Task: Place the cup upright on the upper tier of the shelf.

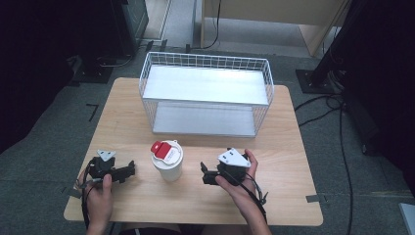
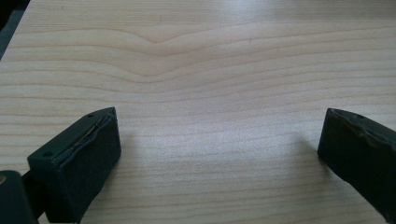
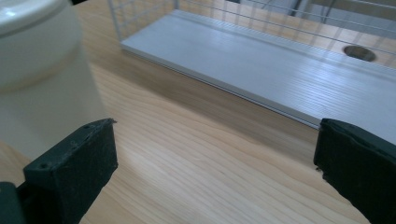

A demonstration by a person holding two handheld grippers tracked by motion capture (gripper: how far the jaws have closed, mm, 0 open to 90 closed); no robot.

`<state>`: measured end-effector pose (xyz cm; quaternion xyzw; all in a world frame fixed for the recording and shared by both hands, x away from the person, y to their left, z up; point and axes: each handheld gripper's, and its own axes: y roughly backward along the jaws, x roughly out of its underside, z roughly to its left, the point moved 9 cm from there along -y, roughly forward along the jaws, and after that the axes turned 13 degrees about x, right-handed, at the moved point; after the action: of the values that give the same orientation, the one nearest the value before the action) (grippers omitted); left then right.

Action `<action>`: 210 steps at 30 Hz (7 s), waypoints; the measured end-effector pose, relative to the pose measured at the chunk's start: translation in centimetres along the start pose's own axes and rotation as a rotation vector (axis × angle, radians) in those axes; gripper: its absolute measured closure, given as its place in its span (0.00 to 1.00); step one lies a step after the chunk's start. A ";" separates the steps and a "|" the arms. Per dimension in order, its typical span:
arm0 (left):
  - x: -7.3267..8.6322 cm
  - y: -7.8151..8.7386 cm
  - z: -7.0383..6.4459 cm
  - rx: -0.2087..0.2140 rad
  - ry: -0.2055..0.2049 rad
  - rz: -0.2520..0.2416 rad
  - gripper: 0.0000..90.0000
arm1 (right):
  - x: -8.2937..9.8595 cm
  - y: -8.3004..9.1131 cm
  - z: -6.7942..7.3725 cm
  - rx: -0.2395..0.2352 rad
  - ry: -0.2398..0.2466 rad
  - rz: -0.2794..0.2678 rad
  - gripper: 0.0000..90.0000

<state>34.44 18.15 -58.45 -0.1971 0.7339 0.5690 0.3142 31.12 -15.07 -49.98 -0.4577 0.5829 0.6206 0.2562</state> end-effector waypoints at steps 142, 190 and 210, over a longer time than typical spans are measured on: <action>0.0 0.0 0.0 0.000 0.001 -0.001 0.00 | -25.0 -6.7 -5.6 0.125 -0.160 -0.371 0.10; -0.1 -0.1 0.0 -0.003 0.005 -0.003 0.00 | -21.8 -6.6 -7.8 0.123 -0.156 -0.265 0.00; -0.1 -0.1 0.0 -0.003 0.003 0.000 0.00 | -15.0 -0.8 -8.4 0.134 -0.148 -0.298 0.00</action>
<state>34.53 18.16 -58.44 -0.1983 0.7334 0.5700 0.3129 40.88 -19.73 -36.53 -0.4742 0.5281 0.5675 0.4173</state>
